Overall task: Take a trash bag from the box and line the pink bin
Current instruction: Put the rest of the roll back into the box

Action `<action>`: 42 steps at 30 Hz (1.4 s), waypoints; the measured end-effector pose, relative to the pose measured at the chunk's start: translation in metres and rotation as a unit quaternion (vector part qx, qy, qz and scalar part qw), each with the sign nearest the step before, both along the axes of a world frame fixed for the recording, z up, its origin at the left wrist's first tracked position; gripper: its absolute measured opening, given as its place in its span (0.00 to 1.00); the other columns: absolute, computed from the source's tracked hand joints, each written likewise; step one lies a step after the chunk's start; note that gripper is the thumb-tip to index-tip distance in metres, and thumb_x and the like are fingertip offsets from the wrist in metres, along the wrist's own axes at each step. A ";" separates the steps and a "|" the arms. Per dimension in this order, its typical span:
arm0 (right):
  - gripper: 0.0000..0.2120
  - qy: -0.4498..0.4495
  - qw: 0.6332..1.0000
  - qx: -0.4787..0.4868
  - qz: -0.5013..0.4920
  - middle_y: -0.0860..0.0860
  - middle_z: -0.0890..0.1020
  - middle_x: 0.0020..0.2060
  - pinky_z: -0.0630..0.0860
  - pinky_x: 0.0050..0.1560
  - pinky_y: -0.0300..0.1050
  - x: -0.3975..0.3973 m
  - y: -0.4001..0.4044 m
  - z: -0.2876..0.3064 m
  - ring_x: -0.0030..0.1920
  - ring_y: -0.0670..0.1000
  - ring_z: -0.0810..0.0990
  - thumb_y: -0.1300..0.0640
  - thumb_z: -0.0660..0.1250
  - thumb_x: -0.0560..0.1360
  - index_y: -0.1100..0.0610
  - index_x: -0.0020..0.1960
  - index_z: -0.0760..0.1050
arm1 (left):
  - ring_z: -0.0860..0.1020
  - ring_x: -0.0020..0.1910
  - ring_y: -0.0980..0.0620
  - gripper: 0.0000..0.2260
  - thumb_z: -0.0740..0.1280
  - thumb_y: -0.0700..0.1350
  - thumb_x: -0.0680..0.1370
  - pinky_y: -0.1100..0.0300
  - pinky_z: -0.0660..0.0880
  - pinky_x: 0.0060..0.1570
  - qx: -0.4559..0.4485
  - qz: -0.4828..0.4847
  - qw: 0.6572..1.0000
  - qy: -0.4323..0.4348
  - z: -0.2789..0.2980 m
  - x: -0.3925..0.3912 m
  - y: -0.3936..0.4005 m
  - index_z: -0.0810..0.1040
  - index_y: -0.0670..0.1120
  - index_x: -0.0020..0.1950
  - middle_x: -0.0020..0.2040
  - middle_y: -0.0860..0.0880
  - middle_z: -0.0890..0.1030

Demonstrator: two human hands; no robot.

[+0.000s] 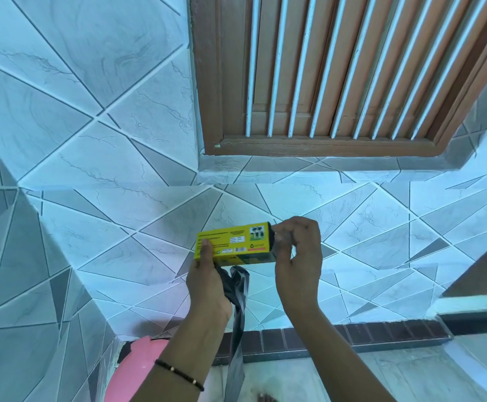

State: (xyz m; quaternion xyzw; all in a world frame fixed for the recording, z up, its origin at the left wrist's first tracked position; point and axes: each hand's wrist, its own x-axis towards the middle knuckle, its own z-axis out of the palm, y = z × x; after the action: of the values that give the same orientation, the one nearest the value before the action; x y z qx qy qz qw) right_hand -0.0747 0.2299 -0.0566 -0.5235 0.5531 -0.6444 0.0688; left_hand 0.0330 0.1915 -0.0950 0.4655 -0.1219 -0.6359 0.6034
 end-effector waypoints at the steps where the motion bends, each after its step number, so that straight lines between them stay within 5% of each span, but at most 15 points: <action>1: 0.09 -0.056 0.998 -0.016 0.024 0.49 0.74 0.48 0.73 0.50 0.36 0.004 0.001 0.002 0.50 0.44 0.76 0.68 0.63 0.73 0.55 0.47 0.74 | 0.71 0.30 0.52 0.12 0.63 0.56 0.77 0.61 0.70 0.32 -0.005 0.001 1.000 -0.006 0.001 -0.003 0.001 0.75 0.49 0.42 0.35 0.47 0.75; 4: 0.08 -0.259 0.960 -0.006 0.104 0.57 0.81 0.51 0.77 0.51 0.45 0.012 0.002 0.004 0.52 0.51 0.81 0.62 0.67 0.73 0.54 0.51 0.73 | 0.73 0.31 0.52 0.12 0.62 0.56 0.78 0.65 0.72 0.28 -0.008 0.019 1.000 0.002 0.002 -0.003 0.001 0.74 0.48 0.48 0.40 0.45 0.76; 9: 0.09 -0.231 0.966 0.016 0.116 0.53 0.81 0.54 0.76 0.55 0.46 0.014 0.004 -0.006 0.56 0.51 0.80 0.63 0.66 0.75 0.54 0.53 0.78 | 0.73 0.21 0.58 0.11 0.64 0.55 0.77 0.68 0.72 0.24 -0.037 0.028 0.999 -0.003 0.002 -0.003 0.003 0.74 0.48 0.43 0.34 0.47 0.74; 14: 0.13 -0.374 0.914 0.065 0.142 0.56 0.81 0.58 0.76 0.59 0.47 0.008 0.003 -0.003 0.58 0.54 0.80 0.65 0.65 0.75 0.56 0.58 0.78 | 0.68 0.16 0.59 0.12 0.63 0.53 0.78 0.71 0.67 0.21 -0.048 0.031 0.998 -0.005 0.006 -0.003 0.003 0.73 0.49 0.38 0.22 0.53 0.71; 17: 0.13 -0.430 0.886 0.089 0.153 0.55 0.82 0.53 0.76 0.56 0.47 0.003 0.004 0.000 0.48 0.49 0.82 0.65 0.63 0.76 0.59 0.60 0.77 | 0.69 0.18 0.61 0.10 0.64 0.53 0.77 0.72 0.67 0.21 -0.068 0.038 0.997 -0.026 0.006 -0.003 0.004 0.74 0.48 0.43 0.20 0.58 0.72; 19: 0.14 -0.424 0.889 0.090 0.148 0.53 0.84 0.48 0.78 0.55 0.45 0.002 0.004 0.000 0.44 0.47 0.82 0.64 0.63 0.77 0.60 0.61 0.77 | 0.73 0.25 0.59 0.11 0.64 0.55 0.77 0.67 0.73 0.29 -0.074 0.040 0.995 -0.048 0.004 -0.004 0.004 0.76 0.47 0.49 0.28 0.56 0.77; 21: 0.14 -0.414 0.896 0.090 0.137 0.49 0.86 0.44 0.79 0.53 0.44 0.000 0.003 0.000 0.41 0.45 0.82 0.65 0.63 0.77 0.60 0.61 0.77 | 0.78 0.41 0.51 0.16 0.65 0.57 0.75 0.52 0.79 0.49 -0.080 0.037 0.994 -0.070 0.002 -0.004 0.005 0.78 0.46 0.54 0.43 0.48 0.82; 24: 0.14 -0.400 0.903 0.097 0.120 0.45 0.86 0.37 0.78 0.51 0.43 -0.002 0.003 -0.003 0.36 0.42 0.81 0.65 0.62 0.77 0.60 0.61 0.77 | 0.79 0.50 0.47 0.16 0.68 0.56 0.73 0.43 0.72 0.63 -0.102 0.047 0.989 -0.097 0.007 -0.004 0.011 0.79 0.49 0.57 0.52 0.47 0.83; 27: 0.14 -0.404 0.903 0.098 0.111 0.43 0.85 0.35 0.77 0.54 0.45 -0.003 0.003 -0.008 0.36 0.41 0.80 0.65 0.62 0.77 0.62 0.62 0.76 | 0.80 0.45 0.57 0.16 0.67 0.47 0.76 0.56 0.75 0.58 -0.155 0.067 0.980 -0.105 0.017 -0.008 0.020 0.76 0.47 0.63 0.48 0.52 0.83; 30: 0.13 -0.401 0.903 0.106 0.112 0.49 0.86 0.45 0.75 0.62 0.47 -0.004 0.002 -0.011 0.45 0.46 0.82 0.65 0.60 0.78 0.62 0.60 0.78 | 0.80 0.43 0.64 0.18 0.68 0.44 0.75 0.73 0.74 0.46 -0.210 0.086 0.967 -0.120 0.020 -0.012 0.025 0.74 0.50 0.64 0.52 0.52 0.82; 36: 0.16 -0.405 0.880 0.143 0.202 0.56 0.79 0.62 0.64 0.71 0.48 -0.003 0.004 -0.011 0.65 0.52 0.75 0.64 0.55 0.80 0.60 0.64 0.74 | 0.78 0.53 0.55 0.20 0.69 0.45 0.74 0.74 0.74 0.46 -0.266 0.106 0.942 -0.173 0.022 -0.014 0.033 0.72 0.61 0.62 0.63 0.49 0.78; 39: 0.16 -0.327 0.906 0.145 0.229 0.54 0.81 0.60 0.65 0.70 0.45 -0.003 0.006 -0.012 0.64 0.50 0.75 0.64 0.54 0.80 0.57 0.64 0.75 | 0.79 0.53 0.56 0.20 0.68 0.43 0.75 0.74 0.74 0.46 -0.274 0.108 0.937 -0.187 0.025 -0.012 0.033 0.72 0.60 0.63 0.63 0.49 0.78; 42: 0.16 -0.270 0.925 0.145 0.224 0.50 0.82 0.57 0.69 0.60 0.30 0.000 0.009 -0.013 0.57 0.41 0.78 0.64 0.55 0.80 0.54 0.64 0.75 | 0.79 0.52 0.57 0.20 0.68 0.42 0.75 0.73 0.74 0.46 -0.281 0.115 0.936 -0.180 0.027 -0.009 0.032 0.72 0.60 0.63 0.62 0.49 0.78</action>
State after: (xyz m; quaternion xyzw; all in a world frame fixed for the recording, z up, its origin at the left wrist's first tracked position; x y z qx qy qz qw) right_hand -0.0746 0.2384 -0.0693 -0.4241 0.4697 -0.6419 0.4331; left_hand 0.0240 0.2232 -0.0681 0.3946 -0.3477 -0.4075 0.7466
